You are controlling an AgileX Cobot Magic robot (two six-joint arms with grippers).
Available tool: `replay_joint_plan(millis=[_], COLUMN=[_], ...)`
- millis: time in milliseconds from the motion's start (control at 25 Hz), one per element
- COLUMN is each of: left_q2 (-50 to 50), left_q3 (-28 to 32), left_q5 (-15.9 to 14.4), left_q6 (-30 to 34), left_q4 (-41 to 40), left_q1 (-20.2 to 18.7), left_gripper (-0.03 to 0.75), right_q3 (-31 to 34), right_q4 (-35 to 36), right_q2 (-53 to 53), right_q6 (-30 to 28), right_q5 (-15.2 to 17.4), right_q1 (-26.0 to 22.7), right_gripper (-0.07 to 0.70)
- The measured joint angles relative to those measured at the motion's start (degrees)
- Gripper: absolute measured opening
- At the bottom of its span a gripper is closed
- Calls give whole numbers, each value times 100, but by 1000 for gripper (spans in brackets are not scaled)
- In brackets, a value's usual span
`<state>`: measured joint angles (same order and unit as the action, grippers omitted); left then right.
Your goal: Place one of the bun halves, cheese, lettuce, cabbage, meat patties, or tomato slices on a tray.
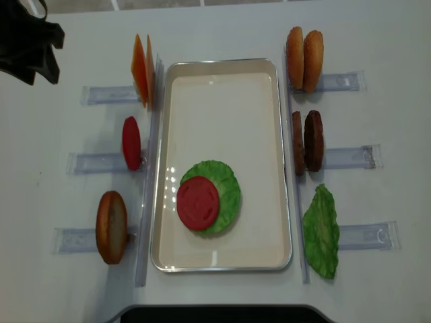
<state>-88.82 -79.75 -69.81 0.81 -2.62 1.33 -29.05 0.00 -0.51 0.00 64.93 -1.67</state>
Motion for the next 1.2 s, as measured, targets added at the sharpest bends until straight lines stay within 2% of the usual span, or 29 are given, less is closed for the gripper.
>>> replay_joint_plan(millis=[200,520,720,840,1000,1200], left_q2=[959,3103,4534,5400,6454,7621], left_q3=[817,2789,3981,4515,4945,5149], left_q5=[-12,-12,413,513,525,573], left_q6=[0,-113,-131,-131,-131,-131], left_q4=[0,0,5,10,16,16], left_q1=[0,0,0,0,0,0], left_gripper=[346,305,305,303,303,295], right_q3=[0,0,0,0,0,0], right_q4=[0,0,0,0,0,0], right_q2=[0,0,0,0,0,0], right_q6=[0,0,-30,0,0,0], right_q5=[0,0,0,0,0,0], right_q1=[0,0,0,0,0,0], right_gripper=[290,290,290,290,290,290])
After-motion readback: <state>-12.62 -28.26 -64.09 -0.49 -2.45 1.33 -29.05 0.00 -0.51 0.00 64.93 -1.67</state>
